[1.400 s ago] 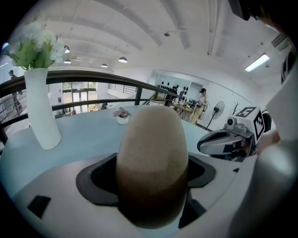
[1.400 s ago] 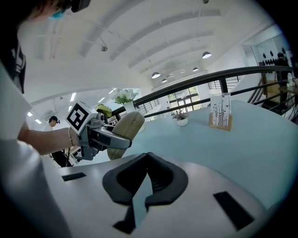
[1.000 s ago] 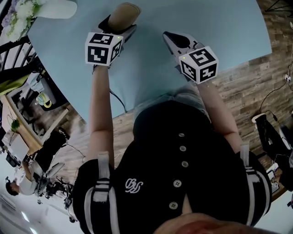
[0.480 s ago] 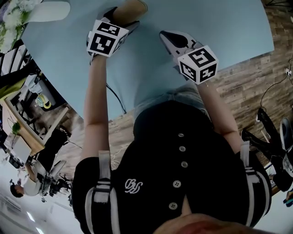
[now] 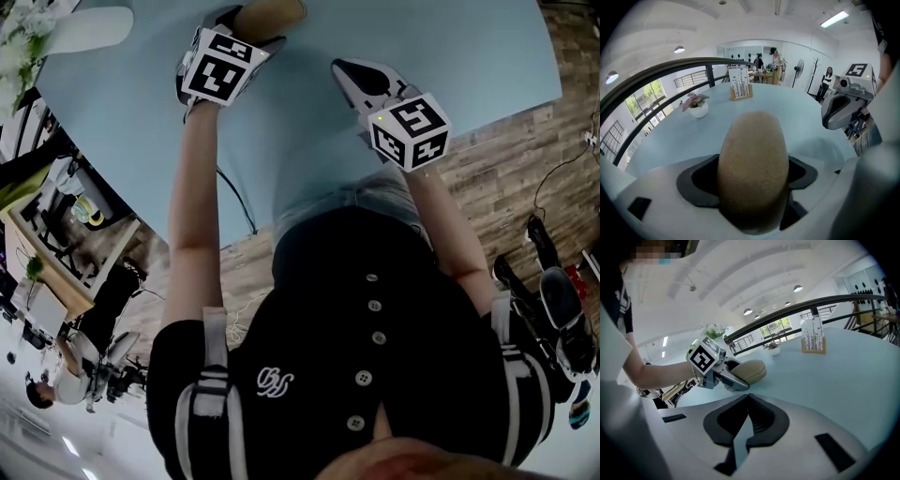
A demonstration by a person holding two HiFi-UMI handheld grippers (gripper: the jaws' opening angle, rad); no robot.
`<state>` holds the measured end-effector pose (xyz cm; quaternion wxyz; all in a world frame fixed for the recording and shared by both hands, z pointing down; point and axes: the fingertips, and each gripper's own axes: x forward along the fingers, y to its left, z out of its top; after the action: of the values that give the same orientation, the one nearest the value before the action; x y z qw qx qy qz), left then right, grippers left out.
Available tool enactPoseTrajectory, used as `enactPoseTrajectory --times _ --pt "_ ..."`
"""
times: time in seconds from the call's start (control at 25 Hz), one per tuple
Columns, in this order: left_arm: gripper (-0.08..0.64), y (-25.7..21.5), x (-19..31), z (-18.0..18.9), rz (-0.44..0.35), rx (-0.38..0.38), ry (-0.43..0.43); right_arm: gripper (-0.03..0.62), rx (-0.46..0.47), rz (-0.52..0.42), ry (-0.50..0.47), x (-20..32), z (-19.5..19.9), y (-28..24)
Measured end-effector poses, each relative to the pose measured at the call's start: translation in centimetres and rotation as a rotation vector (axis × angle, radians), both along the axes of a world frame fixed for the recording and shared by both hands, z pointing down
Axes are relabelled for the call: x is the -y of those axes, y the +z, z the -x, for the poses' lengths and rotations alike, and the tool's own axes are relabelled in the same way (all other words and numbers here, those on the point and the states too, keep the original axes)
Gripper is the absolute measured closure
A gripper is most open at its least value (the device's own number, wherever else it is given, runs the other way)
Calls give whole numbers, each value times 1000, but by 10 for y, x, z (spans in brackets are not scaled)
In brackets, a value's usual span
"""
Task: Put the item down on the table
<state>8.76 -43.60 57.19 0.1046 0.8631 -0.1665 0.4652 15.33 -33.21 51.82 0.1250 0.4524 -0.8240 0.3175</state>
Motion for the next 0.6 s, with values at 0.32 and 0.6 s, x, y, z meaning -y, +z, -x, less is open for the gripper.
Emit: enactPoseTrajectory --times 0.32,0.6 --pt "152 6 -3 -10 -31 19 33 581 4 12 31 -14 -7 3" --pt "147 11 6 -9 -53 26 39 581 2 15 49 -11 -9 4"
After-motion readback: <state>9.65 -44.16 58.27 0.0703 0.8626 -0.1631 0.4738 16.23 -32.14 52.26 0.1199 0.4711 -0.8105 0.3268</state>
